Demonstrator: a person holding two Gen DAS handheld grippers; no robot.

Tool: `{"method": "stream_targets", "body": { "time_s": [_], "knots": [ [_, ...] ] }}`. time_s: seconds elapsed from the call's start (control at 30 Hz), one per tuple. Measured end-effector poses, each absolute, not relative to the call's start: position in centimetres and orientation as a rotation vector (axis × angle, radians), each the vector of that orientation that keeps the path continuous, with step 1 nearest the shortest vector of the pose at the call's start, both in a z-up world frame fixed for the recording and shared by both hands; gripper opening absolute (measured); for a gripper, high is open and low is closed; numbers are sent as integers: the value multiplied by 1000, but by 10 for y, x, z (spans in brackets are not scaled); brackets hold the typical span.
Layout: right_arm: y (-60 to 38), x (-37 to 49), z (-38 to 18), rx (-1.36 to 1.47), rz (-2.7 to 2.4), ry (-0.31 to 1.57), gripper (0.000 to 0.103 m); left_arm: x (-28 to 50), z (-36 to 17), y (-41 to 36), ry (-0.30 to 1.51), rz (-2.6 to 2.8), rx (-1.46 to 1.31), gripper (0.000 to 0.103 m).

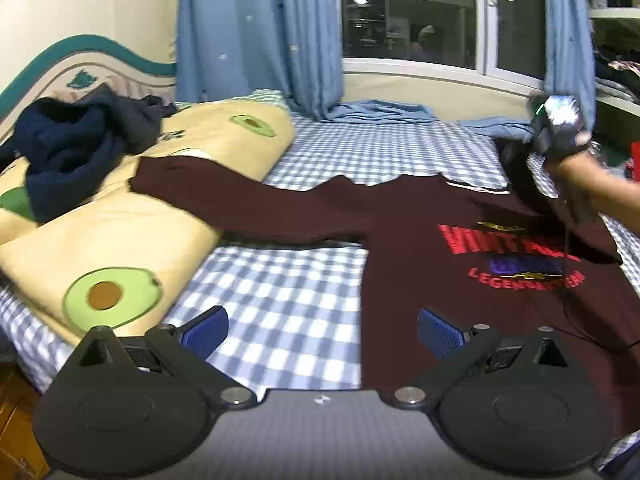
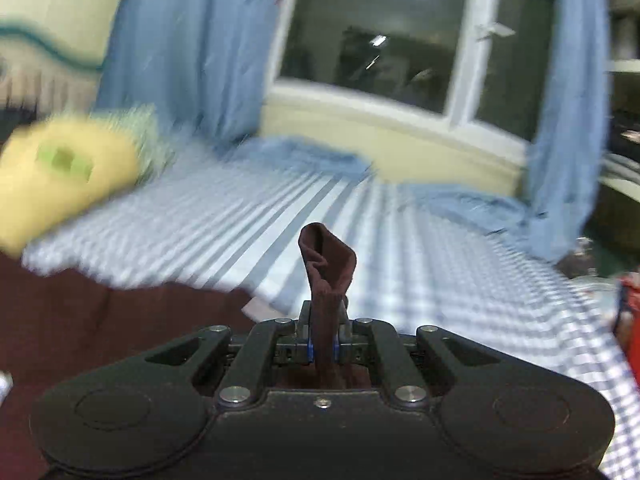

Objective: Fold small clothes
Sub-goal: 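Fold the held sleeve across the shirt front with the right tool, release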

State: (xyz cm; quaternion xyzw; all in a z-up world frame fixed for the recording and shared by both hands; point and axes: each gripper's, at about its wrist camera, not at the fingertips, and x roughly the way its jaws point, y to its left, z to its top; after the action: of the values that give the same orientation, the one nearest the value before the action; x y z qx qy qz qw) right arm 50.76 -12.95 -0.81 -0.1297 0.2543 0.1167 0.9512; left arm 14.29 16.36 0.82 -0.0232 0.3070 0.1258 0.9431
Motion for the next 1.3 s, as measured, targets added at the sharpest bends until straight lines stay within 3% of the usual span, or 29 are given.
{"method": "stream_targets", "body": {
  "time_s": [0.23, 0.5, 0.63, 0.67, 0.73, 0.9, 0.97, 1.1, 1.3],
  "knots": [
    [-53, 515, -101, -377, 260, 758, 8, 129, 4, 197, 636, 320, -83, 102],
    [-35, 515, -122, -417, 289, 841, 12, 142, 6, 196, 601, 279, -114, 102],
    [-25, 510, -124, -492, 317, 829, 40, 149, 11, 195, 563, 226, -167, 102],
    [-21, 508, -123, -521, 309, 829, 65, 150, 12, 196, 551, 205, -191, 102],
    [-18, 501, -117, -565, 272, 830, 95, 150, 14, 202, 531, 191, -228, 102],
    [-65, 445, -54, -409, 438, 744, 94, 158, 9, 223, 541, 202, -280, 102],
    [-103, 415, -22, -347, 460, 672, 101, 164, 1, 236, 553, 202, -323, 102],
    [-175, 350, 28, -300, 448, 539, 102, 182, -14, 260, 562, 193, -399, 102],
    [-256, 256, 73, -239, 400, 464, 102, 229, -23, 310, 414, 292, -398, 100]
  ]
}}
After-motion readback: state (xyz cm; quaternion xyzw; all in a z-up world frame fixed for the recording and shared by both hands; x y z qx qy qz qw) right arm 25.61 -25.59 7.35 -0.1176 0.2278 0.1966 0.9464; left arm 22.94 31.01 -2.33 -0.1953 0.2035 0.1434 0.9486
